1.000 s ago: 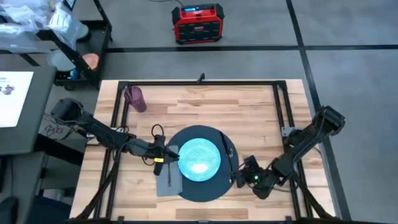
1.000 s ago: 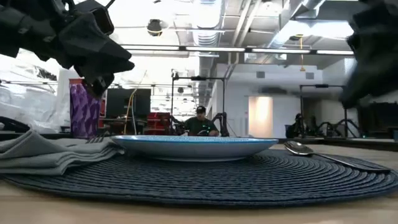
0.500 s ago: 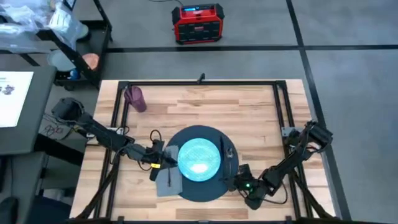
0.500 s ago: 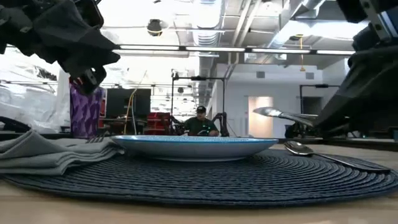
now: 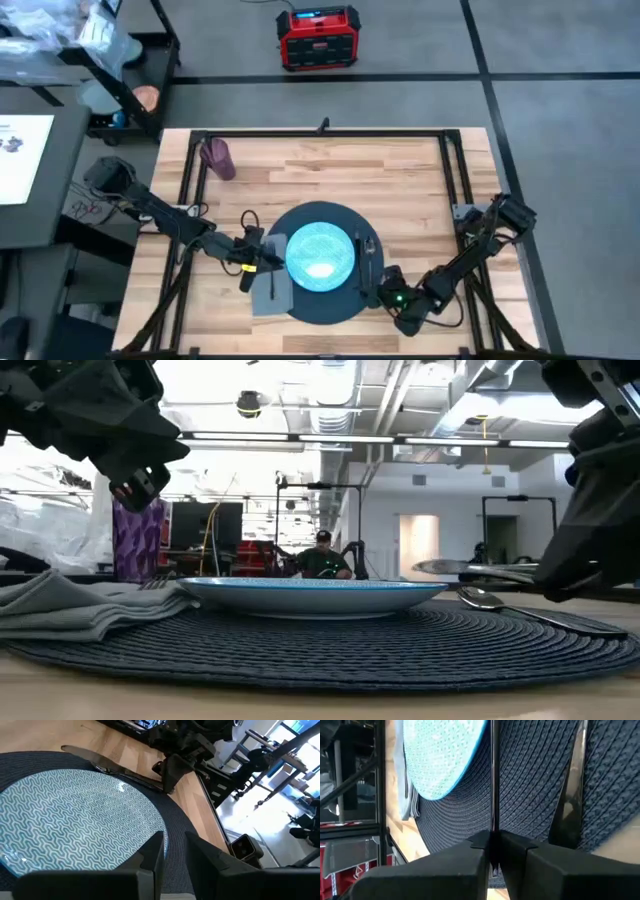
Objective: Set table place
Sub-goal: Put the black knife on the dark blue table mat
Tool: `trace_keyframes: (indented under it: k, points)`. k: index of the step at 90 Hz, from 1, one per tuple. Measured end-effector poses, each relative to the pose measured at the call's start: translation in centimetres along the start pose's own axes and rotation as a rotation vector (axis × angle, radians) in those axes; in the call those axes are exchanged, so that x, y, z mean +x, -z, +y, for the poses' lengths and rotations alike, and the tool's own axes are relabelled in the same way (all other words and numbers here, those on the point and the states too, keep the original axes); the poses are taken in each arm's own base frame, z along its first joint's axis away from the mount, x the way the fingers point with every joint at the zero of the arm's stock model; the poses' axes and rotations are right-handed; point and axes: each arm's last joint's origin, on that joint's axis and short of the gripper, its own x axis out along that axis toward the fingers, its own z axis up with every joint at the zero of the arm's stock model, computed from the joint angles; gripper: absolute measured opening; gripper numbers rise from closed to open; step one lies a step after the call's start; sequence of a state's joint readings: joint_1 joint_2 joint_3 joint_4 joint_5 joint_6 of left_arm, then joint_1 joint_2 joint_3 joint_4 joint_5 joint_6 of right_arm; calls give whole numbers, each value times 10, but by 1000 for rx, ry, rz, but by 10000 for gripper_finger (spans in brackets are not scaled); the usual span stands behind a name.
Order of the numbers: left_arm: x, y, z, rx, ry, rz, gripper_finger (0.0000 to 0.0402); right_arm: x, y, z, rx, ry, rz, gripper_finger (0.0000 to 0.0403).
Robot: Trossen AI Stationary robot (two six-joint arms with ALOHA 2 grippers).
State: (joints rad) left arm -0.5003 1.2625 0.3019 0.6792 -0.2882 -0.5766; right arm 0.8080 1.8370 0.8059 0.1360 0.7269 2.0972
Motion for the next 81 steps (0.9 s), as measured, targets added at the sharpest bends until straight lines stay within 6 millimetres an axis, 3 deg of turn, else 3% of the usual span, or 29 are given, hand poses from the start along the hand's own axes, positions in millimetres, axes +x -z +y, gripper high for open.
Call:
trace_keyframes:
  k: [81]
  points:
    - [0,0,0,8,1,1,56,5,-2,6,-41,1,61,40]
